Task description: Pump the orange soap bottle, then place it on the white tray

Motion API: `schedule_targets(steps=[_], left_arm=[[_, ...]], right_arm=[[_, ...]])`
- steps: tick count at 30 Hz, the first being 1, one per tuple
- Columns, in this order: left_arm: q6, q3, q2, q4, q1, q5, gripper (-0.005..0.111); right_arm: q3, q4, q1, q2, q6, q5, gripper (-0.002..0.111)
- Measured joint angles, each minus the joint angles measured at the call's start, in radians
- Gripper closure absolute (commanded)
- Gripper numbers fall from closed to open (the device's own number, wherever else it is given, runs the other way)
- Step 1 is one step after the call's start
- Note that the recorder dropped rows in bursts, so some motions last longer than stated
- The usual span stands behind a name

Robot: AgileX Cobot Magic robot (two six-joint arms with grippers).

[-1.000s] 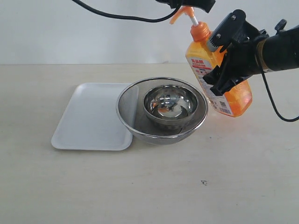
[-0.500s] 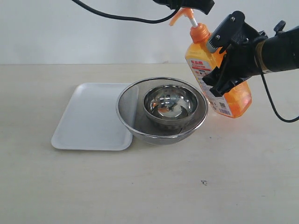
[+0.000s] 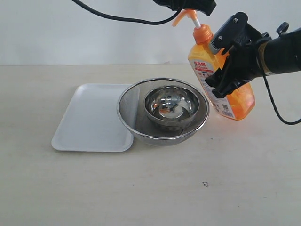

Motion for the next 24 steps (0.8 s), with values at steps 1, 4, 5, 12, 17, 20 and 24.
schedule_targets(steps=[1, 4, 5, 12, 17, 20, 24], left_arm=[[0.0, 0.0, 0.0, 0.0, 0.0, 0.009, 0.102], [0.0, 0.002, 0.0, -0.002, 0.0, 0.014, 0.102], [0.0, 0.002, 0.0, -0.002, 0.0, 0.014, 0.102], [0.0, 0.002, 0.0, -0.01, 0.0, -0.011, 0.102], [0.0, 0.002, 0.0, -0.01, 0.0, -0.011, 0.102], [0.0, 0.002, 0.0, -0.01, 0.0, -0.011, 0.102], [0.0, 0.002, 0.002, -0.01, 0.0, -0.011, 0.102]], right_arm=[[0.007, 0.01, 0.0, 0.0, -0.003, 0.002, 0.108], [0.009, 0.057, 0.0, 0.0, -0.035, 0.008, 0.108], [0.01, 0.073, 0.0, 0.0, -0.045, 0.004, 0.108], [0.018, 0.104, 0.0, 0.029, -0.055, -0.027, 0.108], [0.014, 0.153, 0.0, 0.043, -0.112, -0.044, 0.108], [0.014, 0.155, 0.0, 0.043, -0.114, -0.044, 0.108], [0.014, 0.155, 0.0, 0.042, -0.118, -0.044, 0.108]])
